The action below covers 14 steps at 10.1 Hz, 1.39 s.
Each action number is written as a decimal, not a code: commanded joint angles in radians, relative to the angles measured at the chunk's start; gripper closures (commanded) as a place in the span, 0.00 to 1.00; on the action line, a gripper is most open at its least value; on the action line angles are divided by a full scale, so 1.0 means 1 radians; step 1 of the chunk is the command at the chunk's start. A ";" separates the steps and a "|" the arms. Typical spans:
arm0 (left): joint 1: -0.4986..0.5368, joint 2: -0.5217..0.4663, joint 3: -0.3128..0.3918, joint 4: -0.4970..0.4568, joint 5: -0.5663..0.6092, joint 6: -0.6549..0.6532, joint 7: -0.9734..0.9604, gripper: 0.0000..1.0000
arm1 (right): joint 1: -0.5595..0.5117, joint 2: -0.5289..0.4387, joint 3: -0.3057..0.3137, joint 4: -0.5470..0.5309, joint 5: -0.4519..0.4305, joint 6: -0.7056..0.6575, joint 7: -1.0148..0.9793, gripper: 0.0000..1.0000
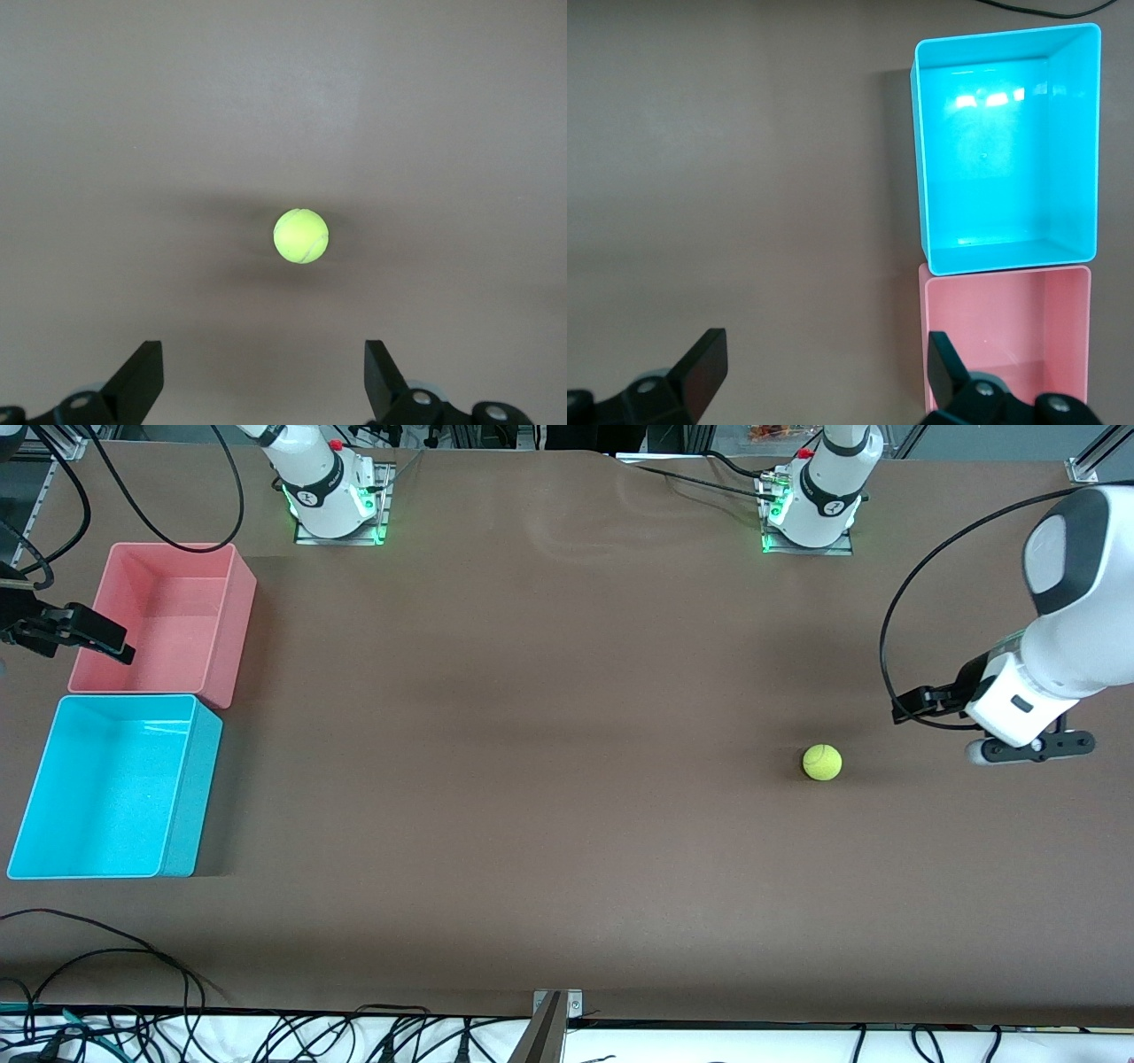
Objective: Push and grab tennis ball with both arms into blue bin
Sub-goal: 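Move the left gripper down beside the tennis ball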
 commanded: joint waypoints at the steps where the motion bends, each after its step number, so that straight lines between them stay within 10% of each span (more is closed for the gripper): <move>1: -0.004 -0.033 0.002 -0.122 -0.001 0.113 0.006 0.00 | -0.003 0.005 0.001 0.018 0.020 -0.004 0.007 0.00; 7: -0.005 -0.028 0.002 -0.338 0.000 0.346 0.004 0.00 | -0.004 -0.007 -0.001 0.021 0.017 -0.007 0.006 0.00; 9: -0.007 -0.027 -0.002 -0.396 0.011 0.386 0.006 0.26 | -0.003 -0.006 -0.007 0.023 0.018 -0.001 0.007 0.00; 12: -0.030 -0.034 -0.004 -0.437 0.019 0.399 0.024 1.00 | -0.003 -0.004 -0.007 0.023 0.018 -0.001 0.007 0.00; 14: -0.033 -0.024 -0.007 -0.435 0.017 0.405 0.090 1.00 | -0.003 -0.003 -0.007 0.023 0.018 -0.001 0.006 0.00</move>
